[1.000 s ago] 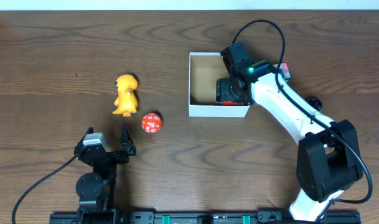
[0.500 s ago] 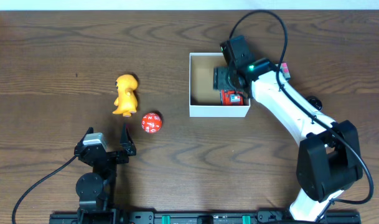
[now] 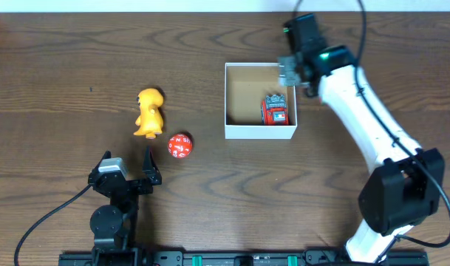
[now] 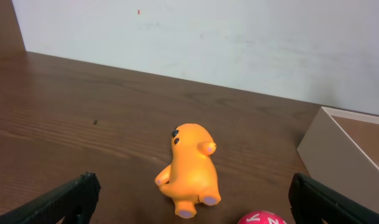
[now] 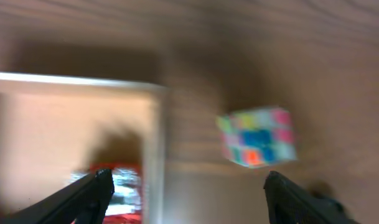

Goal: Pack container
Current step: 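Raise the right gripper and move it to the Rubik's cube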

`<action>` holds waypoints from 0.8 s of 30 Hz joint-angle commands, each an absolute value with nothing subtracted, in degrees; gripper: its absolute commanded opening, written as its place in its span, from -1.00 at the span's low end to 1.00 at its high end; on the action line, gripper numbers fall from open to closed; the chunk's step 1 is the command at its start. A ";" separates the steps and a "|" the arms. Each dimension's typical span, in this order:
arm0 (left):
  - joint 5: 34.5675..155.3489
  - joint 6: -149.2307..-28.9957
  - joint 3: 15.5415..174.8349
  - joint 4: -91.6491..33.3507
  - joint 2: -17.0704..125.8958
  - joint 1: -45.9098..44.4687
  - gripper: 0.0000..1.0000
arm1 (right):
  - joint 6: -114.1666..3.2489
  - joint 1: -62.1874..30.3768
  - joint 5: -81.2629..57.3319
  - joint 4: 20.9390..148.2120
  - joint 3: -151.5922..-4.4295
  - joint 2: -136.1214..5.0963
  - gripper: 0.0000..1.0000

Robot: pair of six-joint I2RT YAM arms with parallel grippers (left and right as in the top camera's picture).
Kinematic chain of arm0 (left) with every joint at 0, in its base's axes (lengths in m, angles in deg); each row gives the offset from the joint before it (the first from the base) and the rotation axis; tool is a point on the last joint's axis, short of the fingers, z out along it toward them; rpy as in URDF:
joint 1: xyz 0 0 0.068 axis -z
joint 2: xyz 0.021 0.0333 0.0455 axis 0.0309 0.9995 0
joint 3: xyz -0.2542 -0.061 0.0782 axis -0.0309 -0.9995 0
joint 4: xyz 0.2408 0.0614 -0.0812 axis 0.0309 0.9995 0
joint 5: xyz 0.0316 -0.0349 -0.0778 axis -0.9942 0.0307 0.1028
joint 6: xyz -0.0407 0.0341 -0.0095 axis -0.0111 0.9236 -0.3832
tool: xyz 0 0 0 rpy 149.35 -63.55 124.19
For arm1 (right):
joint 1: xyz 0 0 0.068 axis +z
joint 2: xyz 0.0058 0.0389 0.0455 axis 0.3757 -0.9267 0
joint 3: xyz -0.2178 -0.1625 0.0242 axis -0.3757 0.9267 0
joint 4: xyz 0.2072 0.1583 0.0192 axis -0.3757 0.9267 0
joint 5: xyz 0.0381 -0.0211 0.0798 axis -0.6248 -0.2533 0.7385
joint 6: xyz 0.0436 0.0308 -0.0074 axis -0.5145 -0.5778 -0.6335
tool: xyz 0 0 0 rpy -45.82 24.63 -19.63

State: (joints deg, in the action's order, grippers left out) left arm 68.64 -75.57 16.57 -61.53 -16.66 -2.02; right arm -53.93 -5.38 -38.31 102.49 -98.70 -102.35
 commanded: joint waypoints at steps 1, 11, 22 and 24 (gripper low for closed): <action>68.14 -75.90 15.54 -59.32 -16.94 -1.85 0.96 | -50.98 -10.93 -40.24 104.08 -100.05 -101.35 0.62; 68.14 -75.90 15.54 -59.32 -16.94 -1.85 0.96 | -35.77 -21.53 -29.55 102.29 -100.03 -101.35 0.62; 68.14 -75.90 15.54 -59.32 -16.94 -1.85 0.96 | -28.62 -23.61 -18.84 101.74 -99.97 -103.93 0.80; 68.14 -75.90 15.54 -59.32 -16.94 -1.85 0.96 | -28.62 -23.61 -18.23 101.72 -99.97 -105.57 0.82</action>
State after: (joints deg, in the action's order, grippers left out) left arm 68.66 -75.59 16.57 -61.53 -16.66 -2.02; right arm -30.63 -23.46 -21.88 101.79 -98.81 -102.94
